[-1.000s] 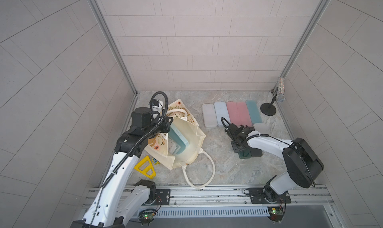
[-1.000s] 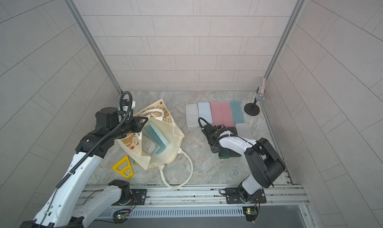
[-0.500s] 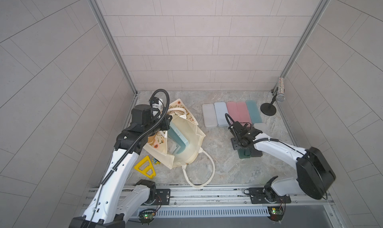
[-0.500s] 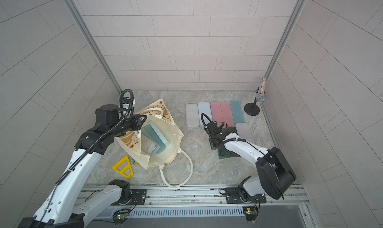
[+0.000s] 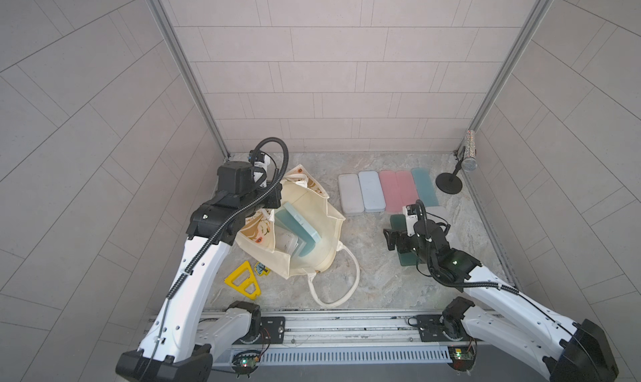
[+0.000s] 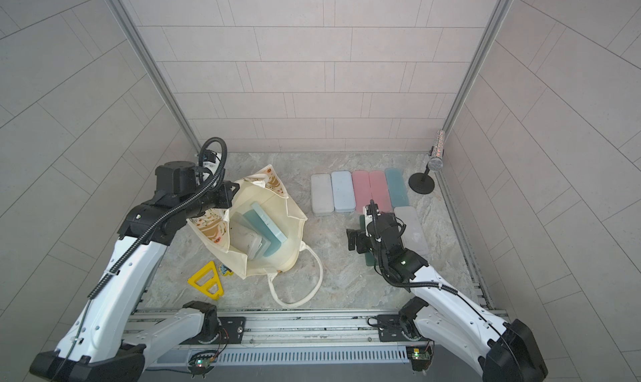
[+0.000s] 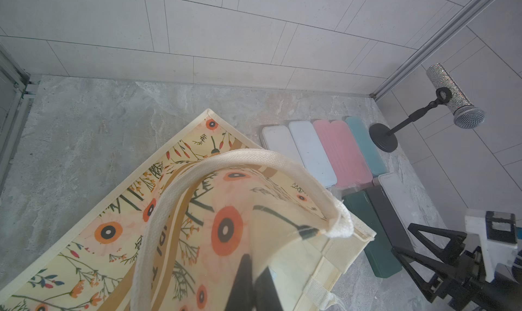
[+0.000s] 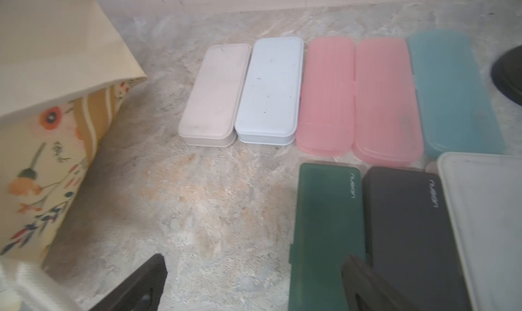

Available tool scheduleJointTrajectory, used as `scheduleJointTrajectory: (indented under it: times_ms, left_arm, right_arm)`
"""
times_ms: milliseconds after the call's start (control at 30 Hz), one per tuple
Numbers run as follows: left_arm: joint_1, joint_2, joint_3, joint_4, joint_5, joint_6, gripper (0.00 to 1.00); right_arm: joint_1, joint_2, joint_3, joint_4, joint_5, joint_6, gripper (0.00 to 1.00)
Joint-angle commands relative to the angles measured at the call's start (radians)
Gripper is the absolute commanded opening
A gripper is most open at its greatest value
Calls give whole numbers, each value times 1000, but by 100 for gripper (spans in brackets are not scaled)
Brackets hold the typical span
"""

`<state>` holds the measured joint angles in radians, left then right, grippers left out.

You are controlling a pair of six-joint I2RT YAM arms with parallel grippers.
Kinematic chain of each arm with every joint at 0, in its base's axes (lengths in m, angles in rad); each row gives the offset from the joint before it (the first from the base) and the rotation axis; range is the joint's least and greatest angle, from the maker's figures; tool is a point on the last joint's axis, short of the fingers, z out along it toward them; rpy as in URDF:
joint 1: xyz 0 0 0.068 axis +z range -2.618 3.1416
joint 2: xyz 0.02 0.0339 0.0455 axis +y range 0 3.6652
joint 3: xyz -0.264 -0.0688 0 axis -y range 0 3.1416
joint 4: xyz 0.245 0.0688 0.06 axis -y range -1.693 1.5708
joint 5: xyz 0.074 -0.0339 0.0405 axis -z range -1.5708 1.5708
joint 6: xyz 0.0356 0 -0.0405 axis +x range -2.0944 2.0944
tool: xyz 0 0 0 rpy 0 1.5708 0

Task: Take out the pencil case from the canvas bag
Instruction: Place the pencil case at the center of the board.

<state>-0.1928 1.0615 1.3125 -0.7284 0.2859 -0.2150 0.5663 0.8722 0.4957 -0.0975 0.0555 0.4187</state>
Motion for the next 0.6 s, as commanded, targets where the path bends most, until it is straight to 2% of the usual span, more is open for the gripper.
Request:
scheduleJointTrajectory:
  times_ms: [0,133,333,467,567]
  left_arm:
    - [-2,-4,66,68,-6,23,0]
    - [-3,19,85,48,-4,25,0]
    - [-2,17,47,37,19,20,0]
    - [-2,1,22,35,32,9,0]
    - [-2,-6,16,21,33,12,0]
  right_arm:
    - [72,6,16,163,-56,-36,99]
    - [275,51,38,259,69,-120,96]
    - [498,223,98,401,88,-220,80]
    - [591,356,161,447,93,-295,71]
    - [620,440,185,493,83,-330,59]
